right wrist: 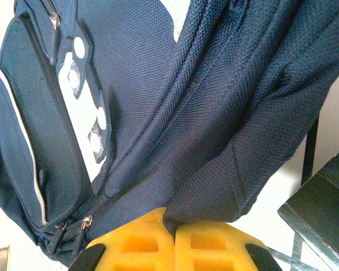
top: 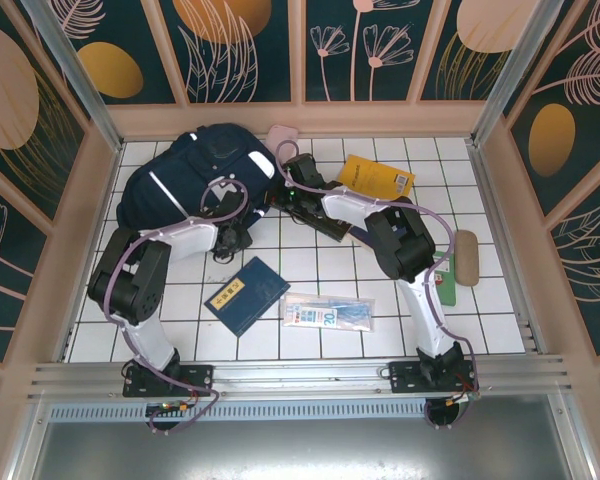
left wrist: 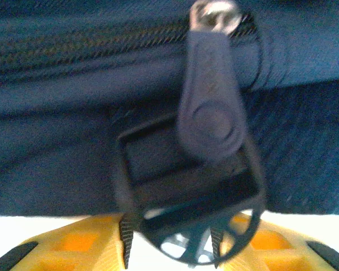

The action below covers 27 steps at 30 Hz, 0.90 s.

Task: Pack the student bag
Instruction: Unzip the student bag at the top-center of the table.

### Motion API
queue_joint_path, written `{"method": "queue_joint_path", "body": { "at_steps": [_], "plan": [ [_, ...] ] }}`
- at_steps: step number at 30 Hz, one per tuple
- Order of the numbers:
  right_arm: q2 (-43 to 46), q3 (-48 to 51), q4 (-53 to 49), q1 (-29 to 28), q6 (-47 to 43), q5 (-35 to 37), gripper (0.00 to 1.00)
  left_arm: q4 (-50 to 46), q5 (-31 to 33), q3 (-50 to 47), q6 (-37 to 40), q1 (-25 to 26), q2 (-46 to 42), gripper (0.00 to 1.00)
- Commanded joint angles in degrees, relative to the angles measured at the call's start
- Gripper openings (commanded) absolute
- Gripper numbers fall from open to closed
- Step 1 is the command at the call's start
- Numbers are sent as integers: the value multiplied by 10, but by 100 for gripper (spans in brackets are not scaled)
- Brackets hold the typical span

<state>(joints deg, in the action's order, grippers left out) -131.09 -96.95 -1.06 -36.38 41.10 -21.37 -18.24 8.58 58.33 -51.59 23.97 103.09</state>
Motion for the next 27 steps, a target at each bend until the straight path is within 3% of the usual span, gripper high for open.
{"method": "queue_joint_path", "body": {
  "at_steps": [1,6,12,18,27],
  "plan": [
    [-1,7,34,-5,9,-25,0,-19,13,26,1,2,43,41],
    [0,9,34,-5,9,-26,0,-32,21,46,3,2,72,36],
    [2,8,29,-4,6,-25,0,-44,34,48,1,2,79,0],
    [21,11,28,9,4,-21,0,-70,78,14,-4,1,12,0],
    [29,-6,2,22,-28,2,0,-106,95,-92,-8,-18,-102,0]
  ]
}}
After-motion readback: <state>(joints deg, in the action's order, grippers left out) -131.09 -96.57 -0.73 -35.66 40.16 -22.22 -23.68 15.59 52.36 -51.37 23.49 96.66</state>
